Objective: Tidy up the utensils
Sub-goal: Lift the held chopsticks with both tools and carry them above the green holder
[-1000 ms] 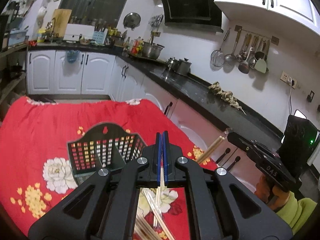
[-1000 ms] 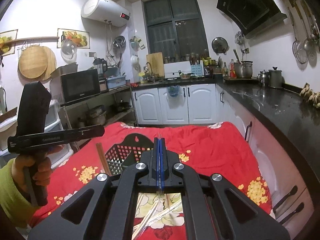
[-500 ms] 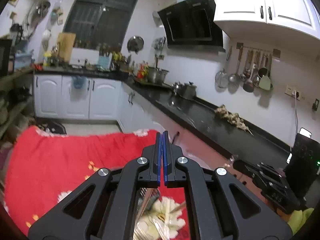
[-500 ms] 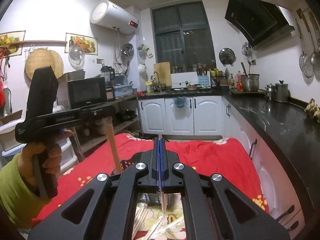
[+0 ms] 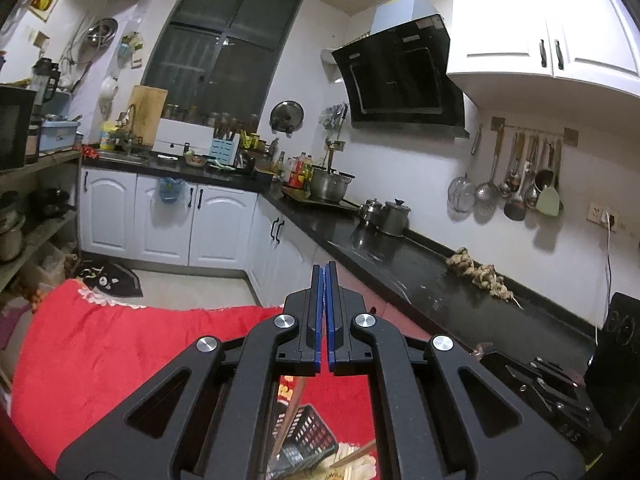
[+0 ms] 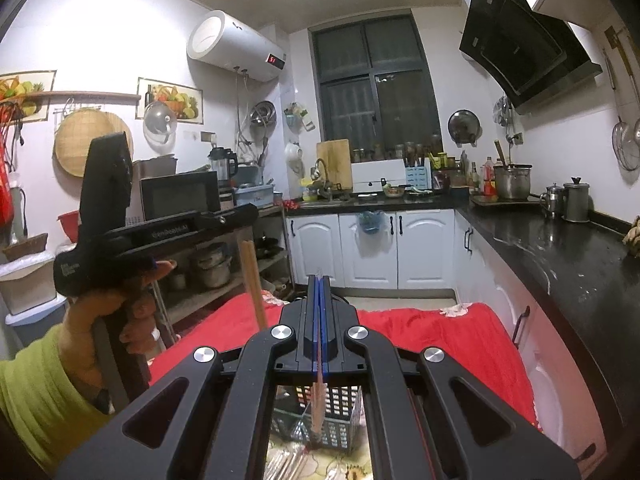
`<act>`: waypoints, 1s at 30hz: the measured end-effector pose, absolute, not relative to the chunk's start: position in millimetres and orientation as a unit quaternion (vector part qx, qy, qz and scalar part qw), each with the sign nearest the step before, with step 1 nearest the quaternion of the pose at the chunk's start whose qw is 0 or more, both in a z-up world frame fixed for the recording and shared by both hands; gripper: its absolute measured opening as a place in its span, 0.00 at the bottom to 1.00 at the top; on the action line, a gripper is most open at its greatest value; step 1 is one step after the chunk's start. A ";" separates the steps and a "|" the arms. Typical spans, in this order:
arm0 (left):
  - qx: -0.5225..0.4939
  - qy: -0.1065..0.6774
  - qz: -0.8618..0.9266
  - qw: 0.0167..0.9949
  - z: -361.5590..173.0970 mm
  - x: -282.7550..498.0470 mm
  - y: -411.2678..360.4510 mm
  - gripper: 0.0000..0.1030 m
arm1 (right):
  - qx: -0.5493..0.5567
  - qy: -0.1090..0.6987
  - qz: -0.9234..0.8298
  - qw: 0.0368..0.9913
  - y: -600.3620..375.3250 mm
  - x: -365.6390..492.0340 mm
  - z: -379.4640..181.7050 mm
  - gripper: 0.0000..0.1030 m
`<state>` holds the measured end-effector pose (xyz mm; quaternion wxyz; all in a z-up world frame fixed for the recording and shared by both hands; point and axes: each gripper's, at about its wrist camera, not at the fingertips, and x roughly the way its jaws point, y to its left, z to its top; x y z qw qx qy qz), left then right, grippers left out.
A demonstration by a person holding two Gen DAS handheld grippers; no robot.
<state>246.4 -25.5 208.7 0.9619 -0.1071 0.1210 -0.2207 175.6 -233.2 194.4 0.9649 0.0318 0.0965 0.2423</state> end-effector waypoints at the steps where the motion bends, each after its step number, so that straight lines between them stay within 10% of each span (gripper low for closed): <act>1: -0.108 0.121 -0.221 0.962 207.6 249.4 -26.4 0.00 | 0.032 0.096 0.241 0.965 -232.4 177.4 195.0 0.01; 30: -0.102 0.178 -0.214 0.955 109.1 292.4 -41.6 0.00 | 0.070 0.160 0.200 0.964 -219.0 238.6 139.2 0.01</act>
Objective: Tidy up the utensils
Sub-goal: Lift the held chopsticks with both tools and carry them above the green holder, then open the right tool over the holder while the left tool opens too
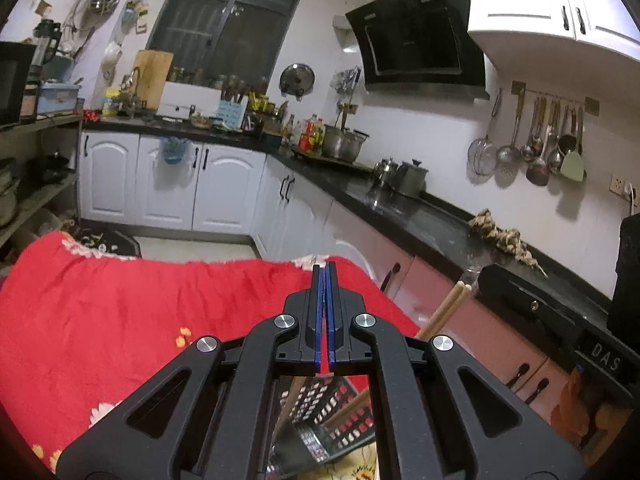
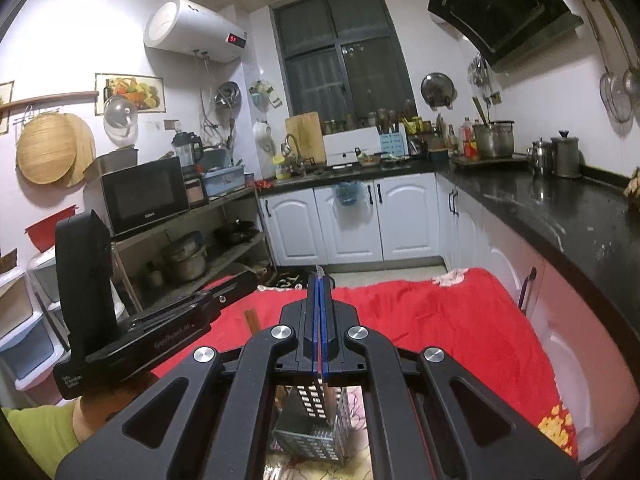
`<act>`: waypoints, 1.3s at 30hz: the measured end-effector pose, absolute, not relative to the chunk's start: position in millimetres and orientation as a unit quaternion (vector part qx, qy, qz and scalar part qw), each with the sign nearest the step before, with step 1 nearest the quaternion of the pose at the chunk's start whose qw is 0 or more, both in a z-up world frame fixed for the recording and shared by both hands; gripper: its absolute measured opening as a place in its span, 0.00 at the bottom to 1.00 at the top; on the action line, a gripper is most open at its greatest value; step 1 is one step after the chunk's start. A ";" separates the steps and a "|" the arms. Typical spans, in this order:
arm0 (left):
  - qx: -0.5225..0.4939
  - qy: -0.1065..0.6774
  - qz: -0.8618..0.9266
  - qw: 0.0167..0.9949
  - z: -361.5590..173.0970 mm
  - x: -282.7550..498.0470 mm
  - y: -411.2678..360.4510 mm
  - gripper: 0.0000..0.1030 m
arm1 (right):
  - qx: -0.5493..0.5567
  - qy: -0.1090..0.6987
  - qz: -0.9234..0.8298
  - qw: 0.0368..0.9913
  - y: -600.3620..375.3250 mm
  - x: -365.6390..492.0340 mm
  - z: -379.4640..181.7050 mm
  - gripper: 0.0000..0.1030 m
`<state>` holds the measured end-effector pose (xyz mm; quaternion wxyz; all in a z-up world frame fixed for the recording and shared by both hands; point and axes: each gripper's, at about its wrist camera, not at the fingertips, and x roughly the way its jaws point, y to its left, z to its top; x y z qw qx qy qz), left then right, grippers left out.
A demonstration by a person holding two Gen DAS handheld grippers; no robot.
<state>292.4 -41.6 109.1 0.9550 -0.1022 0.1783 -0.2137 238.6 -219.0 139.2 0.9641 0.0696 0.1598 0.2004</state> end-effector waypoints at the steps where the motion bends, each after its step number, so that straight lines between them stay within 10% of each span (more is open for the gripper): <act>1: -0.102 0.182 -0.214 0.954 106.1 293.1 -41.5 0.00 | 0.070 0.163 0.201 0.963 -219.0 239.5 136.4 0.01; 13: -0.074 0.210 -0.207 0.953 92.1 287.8 -38.6 0.00 | 0.062 0.195 0.184 0.961 -214.5 237.8 110.6 0.03; 19: -0.072 0.218 -0.202 0.952 94.4 282.5 -33.8 0.04 | 0.074 0.202 0.179 0.960 -222.7 233.6 107.5 0.33; 33: -0.102 0.203 -0.187 0.956 111.8 259.9 -11.3 0.87 | 0.038 0.203 0.152 0.967 -237.6 210.1 106.9 0.77; 39: -0.122 0.208 -0.178 0.954 112.0 243.2 5.9 0.90 | 0.041 0.197 0.156 0.967 -240.6 195.1 111.6 0.83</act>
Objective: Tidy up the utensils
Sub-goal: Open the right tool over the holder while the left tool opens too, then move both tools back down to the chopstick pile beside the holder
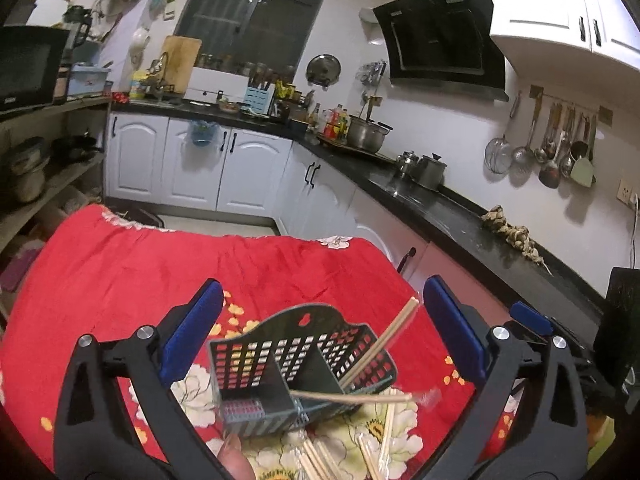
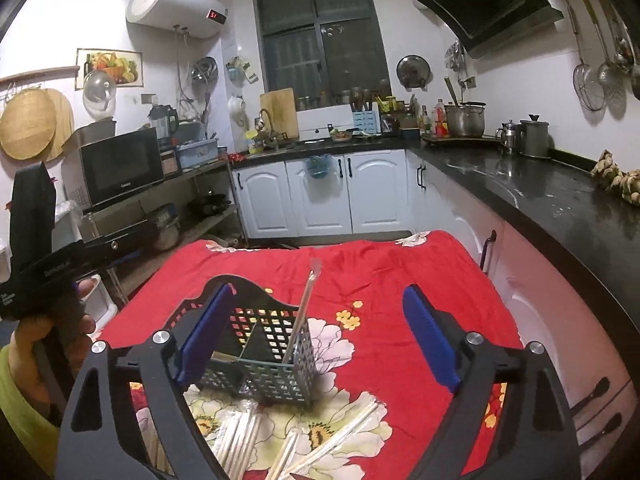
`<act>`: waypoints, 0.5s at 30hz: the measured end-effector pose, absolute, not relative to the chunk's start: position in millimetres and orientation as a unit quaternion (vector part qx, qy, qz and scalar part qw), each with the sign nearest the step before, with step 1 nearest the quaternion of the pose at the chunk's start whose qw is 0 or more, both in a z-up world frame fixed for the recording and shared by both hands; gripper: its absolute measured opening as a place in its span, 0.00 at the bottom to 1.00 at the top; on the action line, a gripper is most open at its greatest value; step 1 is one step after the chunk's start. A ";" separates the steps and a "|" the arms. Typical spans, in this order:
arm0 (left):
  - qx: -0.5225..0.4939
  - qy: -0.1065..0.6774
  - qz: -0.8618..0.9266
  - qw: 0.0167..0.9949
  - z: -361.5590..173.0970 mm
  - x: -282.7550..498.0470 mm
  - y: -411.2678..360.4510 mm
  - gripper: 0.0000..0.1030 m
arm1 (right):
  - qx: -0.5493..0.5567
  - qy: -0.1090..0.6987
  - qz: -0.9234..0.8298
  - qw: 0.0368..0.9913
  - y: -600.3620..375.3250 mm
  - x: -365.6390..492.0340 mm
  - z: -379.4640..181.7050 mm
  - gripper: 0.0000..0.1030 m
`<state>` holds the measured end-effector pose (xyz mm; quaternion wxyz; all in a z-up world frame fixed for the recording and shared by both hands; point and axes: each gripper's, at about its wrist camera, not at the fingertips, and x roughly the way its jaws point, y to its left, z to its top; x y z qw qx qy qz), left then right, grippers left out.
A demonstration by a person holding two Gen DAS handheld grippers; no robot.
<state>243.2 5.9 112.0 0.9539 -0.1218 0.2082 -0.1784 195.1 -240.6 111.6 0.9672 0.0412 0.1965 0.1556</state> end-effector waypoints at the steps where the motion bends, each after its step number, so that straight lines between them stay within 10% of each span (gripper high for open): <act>1: -0.126 0.209 -0.179 0.953 111.5 241.0 8.4 0.90 | 0.038 0.195 0.157 0.967 -239.8 192.5 112.2 0.84; 15: -0.105 0.193 -0.177 0.959 110.6 192.2 12.6 0.90 | 0.034 0.187 0.148 0.971 -255.0 160.5 112.1 0.88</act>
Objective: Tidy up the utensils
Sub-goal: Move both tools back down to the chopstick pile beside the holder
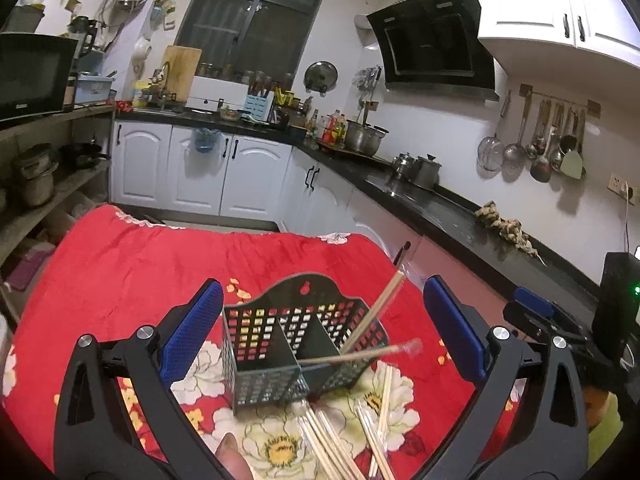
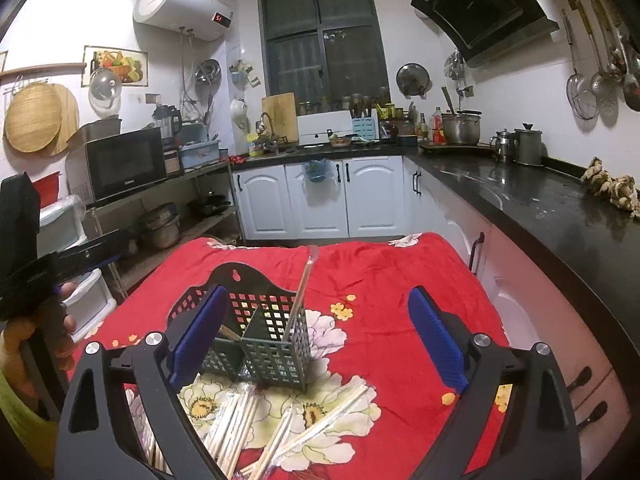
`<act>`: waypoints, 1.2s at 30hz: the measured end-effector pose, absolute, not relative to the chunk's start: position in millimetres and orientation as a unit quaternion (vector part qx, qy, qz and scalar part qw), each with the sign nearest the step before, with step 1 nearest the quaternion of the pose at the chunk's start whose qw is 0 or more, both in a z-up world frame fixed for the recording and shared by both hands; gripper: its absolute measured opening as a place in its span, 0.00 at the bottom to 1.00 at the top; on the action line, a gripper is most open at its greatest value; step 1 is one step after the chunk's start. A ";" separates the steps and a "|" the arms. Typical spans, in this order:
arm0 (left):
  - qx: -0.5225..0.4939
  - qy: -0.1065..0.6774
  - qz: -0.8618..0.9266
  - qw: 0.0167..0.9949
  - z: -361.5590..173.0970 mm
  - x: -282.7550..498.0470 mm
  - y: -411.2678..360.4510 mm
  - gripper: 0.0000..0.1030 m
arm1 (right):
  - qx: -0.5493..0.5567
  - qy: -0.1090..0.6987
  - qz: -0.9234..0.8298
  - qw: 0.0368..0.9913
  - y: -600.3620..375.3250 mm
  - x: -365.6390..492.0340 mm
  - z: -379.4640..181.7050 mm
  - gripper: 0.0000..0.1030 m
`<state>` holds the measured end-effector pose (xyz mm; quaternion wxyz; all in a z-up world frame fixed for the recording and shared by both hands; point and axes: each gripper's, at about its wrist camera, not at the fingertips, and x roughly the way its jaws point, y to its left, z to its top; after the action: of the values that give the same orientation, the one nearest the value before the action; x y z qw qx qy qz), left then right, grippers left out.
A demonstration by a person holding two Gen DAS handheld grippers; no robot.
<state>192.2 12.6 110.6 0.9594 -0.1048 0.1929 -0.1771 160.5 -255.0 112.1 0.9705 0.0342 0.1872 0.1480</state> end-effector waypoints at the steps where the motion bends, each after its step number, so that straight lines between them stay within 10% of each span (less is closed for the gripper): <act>1: -0.102 0.193 -0.178 0.960 109.3 188.5 11.5 0.90 | 0.036 0.188 0.149 0.970 -256.8 157.9 110.7 0.88; 36: -0.120 0.323 -0.144 0.928 -6.3 147.0 30.9 0.90 | -0.021 0.270 0.169 0.948 -229.9 141.8 40.0 0.88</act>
<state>147.0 30.9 -6.3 0.9277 -0.1199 0.3227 -0.1444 141.8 -229.9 40.0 0.9477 -0.0206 0.2698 0.1695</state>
